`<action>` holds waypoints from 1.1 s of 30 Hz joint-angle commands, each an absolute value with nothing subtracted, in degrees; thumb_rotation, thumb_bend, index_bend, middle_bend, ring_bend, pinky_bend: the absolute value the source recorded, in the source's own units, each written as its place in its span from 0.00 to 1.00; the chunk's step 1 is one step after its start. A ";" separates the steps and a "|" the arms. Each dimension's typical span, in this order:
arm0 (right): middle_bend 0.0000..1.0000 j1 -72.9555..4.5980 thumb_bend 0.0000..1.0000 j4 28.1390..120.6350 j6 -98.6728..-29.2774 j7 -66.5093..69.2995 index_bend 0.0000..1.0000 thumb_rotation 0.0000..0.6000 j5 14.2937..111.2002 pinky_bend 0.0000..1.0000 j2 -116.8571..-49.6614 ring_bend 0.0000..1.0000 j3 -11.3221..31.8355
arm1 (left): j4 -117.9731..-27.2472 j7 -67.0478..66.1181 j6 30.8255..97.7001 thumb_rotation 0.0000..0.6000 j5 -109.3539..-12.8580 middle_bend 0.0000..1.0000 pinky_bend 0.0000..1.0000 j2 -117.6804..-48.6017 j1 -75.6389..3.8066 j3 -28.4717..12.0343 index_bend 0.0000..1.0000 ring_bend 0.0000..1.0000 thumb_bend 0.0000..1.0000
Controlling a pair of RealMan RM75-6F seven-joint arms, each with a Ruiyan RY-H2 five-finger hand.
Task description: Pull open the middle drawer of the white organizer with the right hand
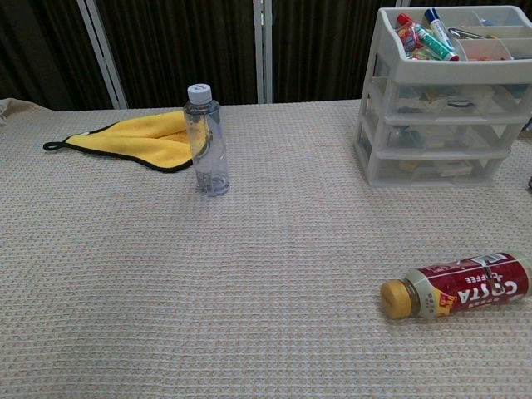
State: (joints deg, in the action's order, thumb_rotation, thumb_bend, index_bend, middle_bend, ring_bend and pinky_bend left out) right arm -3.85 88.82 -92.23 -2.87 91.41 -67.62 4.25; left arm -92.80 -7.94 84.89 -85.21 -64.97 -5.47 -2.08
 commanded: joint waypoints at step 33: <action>0.34 -4.40 0.09 92.56 -88.67 2.04 0.08 1.00 89.00 0.48 -66.50 0.41 4.25 | -93.63 -7.34 85.90 1.00 -86.46 0.00 0.00 -64.27 -5.12 -1.85 0.00 0.00 0.12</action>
